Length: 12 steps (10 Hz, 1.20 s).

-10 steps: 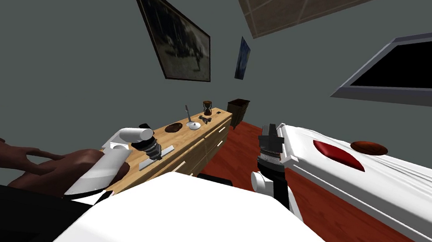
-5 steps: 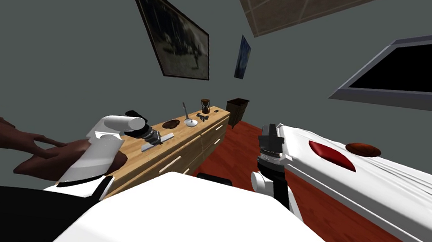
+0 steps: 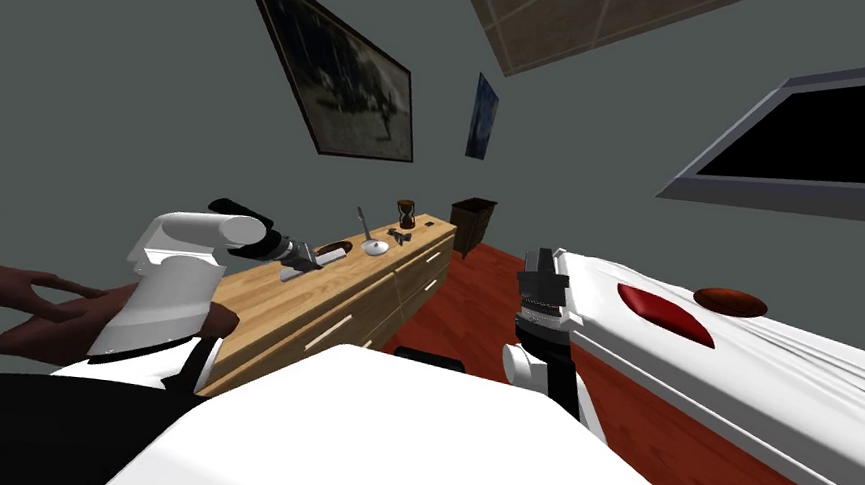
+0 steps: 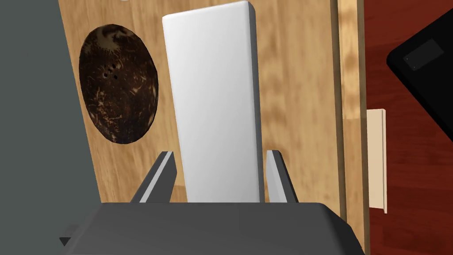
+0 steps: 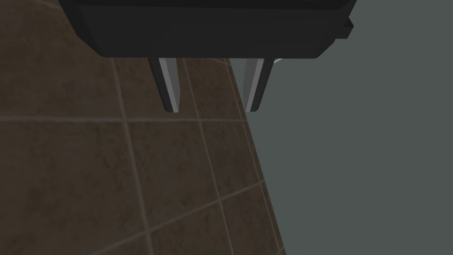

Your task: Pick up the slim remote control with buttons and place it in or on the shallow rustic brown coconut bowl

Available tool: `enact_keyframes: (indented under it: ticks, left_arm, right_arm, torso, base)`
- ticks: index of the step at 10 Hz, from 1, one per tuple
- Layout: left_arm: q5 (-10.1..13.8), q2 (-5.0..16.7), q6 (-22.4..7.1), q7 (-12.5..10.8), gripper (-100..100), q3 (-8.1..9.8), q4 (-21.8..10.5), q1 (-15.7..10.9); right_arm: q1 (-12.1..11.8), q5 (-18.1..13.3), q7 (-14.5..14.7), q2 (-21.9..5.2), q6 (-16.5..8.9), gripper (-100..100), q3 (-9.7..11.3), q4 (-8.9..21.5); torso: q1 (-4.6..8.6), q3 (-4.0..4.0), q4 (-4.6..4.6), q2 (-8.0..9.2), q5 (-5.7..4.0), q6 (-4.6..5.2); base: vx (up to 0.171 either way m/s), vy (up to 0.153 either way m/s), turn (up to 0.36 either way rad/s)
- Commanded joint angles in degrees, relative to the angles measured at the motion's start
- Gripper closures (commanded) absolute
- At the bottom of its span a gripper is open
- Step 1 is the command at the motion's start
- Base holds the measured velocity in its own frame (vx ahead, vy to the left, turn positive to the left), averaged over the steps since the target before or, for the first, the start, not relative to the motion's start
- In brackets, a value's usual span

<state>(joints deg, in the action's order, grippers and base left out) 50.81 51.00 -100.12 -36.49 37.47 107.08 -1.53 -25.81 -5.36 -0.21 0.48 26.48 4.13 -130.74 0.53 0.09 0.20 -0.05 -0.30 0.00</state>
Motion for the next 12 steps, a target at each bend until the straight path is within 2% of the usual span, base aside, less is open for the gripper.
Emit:
enact_keyframes:
  ticks: [1,4,7,11,12]
  left_arm:
    - [1.82,1.28,1.37,0.71,100,1.73,-1.37,-1.13]
    - [5.36,3.58,2.73,2.18,100,4.77,-4.42,-2.68]
    - [8.48,5.79,3.55,3.77,100,7.00,-8.50,-3.60]
    - [11.28,8.96,4.10,6.02,100,8.19,-15.16,-3.70]
    - [11.28,8.96,4.10,6.02,100,8.19,-15.88,-3.70]
  right_arm:
    - [0.00,0.00,0.00,0.00,0.00,0,0.00,0.00]
    - [-0.01,0.00,0.00,0.00,0.00,0,0.00,0.00]
    - [0.00,0.00,0.00,-0.01,0.00,0,0.00,0.00]
    - [0.00,0.00,0.00,-0.01,0.00,0,-0.01,0.00]
    - [0.00,0.00,0.00,-0.01,0.00,0,-0.01,0.00]
  torso:
    - [0.00,0.00,0.00,0.00,0.00,0.00]
    - [-0.16,-0.11,-0.04,-0.18,0.05,-0.03]
    - [-0.27,-0.15,-0.09,-0.22,0.09,-0.03]
    - [-0.44,-0.19,-0.15,-0.23,0.18,0.02]
    - [-0.50,-0.19,-0.16,-0.21,0.18,0.02]
  base:
    - [0.091,-0.068,-0.001]
    - [0.120,-0.036,-0.013]
    - [0.116,-0.015,-0.046]
    - [0.101,0.025,-0.108]
    - [0.049,0.039,-0.051]
